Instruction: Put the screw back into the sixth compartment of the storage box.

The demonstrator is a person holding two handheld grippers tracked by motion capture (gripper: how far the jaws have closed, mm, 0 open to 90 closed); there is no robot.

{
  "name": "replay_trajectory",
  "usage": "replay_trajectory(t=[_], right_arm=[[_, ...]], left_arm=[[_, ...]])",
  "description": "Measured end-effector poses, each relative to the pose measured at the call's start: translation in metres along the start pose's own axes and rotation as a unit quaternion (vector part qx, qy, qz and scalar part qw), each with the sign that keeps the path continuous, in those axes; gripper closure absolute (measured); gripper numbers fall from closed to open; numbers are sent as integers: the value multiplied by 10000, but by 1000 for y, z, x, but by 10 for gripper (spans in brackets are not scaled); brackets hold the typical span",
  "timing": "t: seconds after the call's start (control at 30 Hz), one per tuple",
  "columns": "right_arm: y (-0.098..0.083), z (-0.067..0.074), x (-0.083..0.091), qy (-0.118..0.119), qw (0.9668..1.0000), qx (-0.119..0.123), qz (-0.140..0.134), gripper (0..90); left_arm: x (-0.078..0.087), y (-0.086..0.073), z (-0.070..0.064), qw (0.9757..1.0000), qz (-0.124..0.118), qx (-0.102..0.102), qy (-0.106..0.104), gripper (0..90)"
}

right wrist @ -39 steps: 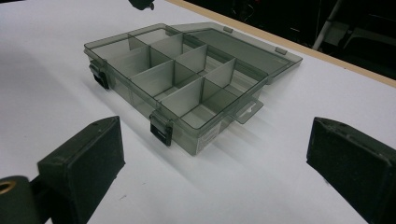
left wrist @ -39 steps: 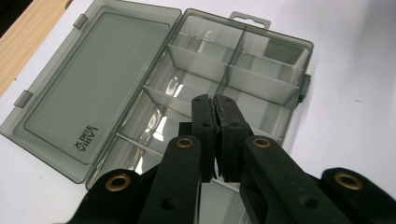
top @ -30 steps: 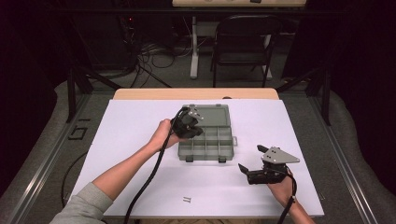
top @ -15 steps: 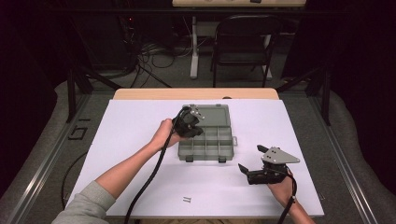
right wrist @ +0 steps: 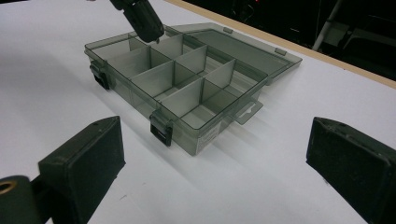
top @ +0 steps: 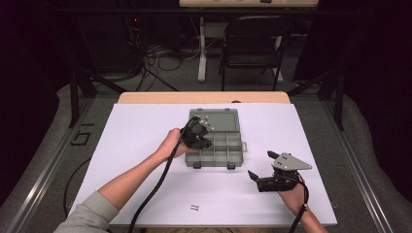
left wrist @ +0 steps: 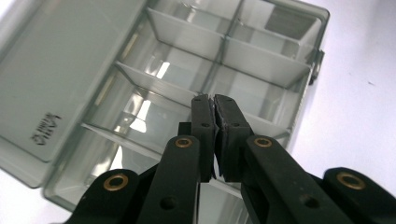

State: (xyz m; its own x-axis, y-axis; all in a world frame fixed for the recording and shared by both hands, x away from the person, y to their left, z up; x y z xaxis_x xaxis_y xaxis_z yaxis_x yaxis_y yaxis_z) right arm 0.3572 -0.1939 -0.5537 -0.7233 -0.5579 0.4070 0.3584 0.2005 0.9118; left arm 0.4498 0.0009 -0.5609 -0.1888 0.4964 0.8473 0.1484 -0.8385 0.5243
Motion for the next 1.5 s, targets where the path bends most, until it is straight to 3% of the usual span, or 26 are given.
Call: replay_trajectory(t=[0.23,0.43,0.57,0.8,0.93,1.5], right_arm=[[-1,0,0,-11,10000,-10,48,33],[0,-1,0,-12,10000,1,12,33],[0,-1,0,-16,10000,6,8,33],[0,-1,0,-19,10000,-2,15,33],[0,-1,1,-23,10000,-3,18,33],[-1,0,0,2,10000,-38,49,33]], left_arm=[[-8,-5,-7,9999,71,-31,-122,866],[-7,-4,-9,9998,0,-41,-213,761],[-1,-2,-12,9996,-60,-96,-252,663],[12,-4,-18,9996,-78,-214,-189,328],[21,-5,-23,9994,-151,-256,-173,224],[52,-26,-53,9978,-317,-579,4,102]])
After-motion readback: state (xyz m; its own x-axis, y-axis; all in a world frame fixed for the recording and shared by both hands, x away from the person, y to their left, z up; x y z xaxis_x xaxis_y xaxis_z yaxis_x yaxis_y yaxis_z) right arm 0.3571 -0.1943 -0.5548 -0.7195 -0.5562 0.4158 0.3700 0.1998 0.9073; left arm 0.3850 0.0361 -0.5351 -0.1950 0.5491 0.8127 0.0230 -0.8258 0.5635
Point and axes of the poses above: each handheld gripper's, and its own axes: x roughly backward along the jaws, y roughly out of its top, z roughly to its left, the point moved 9 cm from there along -x, roughly forward along the jaws, and after that the axes turned 9 degrees about -x, right-handed, at the moved point
